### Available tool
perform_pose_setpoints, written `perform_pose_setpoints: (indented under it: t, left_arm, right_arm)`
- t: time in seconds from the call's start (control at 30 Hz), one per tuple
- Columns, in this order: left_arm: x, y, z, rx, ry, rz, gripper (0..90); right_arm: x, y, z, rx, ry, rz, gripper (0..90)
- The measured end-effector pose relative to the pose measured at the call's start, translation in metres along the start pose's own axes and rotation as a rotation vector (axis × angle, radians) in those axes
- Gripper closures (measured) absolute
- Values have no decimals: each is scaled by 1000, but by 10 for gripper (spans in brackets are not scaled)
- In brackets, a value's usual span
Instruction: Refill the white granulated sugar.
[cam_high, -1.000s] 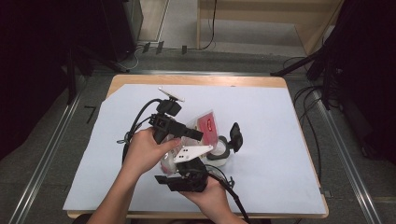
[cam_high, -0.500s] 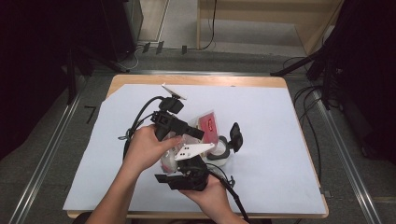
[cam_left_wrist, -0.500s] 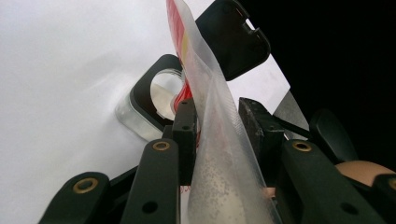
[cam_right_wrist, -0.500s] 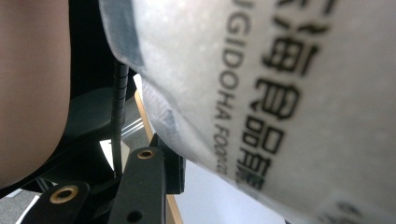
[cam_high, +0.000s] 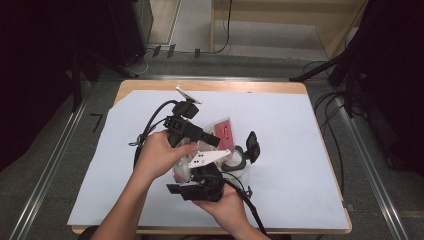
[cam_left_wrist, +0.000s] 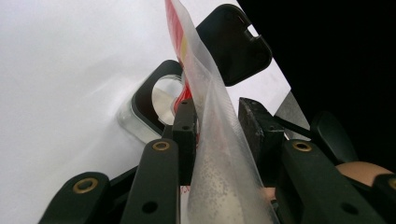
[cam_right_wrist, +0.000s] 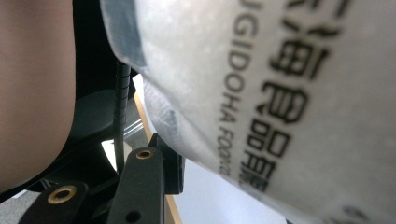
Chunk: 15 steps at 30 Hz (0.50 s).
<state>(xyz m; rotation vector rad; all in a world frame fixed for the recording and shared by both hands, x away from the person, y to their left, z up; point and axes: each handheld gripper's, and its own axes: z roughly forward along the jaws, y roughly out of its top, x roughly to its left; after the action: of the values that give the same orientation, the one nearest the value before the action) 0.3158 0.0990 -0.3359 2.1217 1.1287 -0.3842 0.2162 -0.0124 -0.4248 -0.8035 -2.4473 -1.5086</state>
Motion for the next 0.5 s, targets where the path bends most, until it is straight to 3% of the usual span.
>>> perform_pose_setpoints:
  t: [0.5]
  left_arm:
    - [-3, 1, -1, 8, 10, 23, 696]
  right_arm:
    - [0, -1, 0, -17, -9, 0, 631]
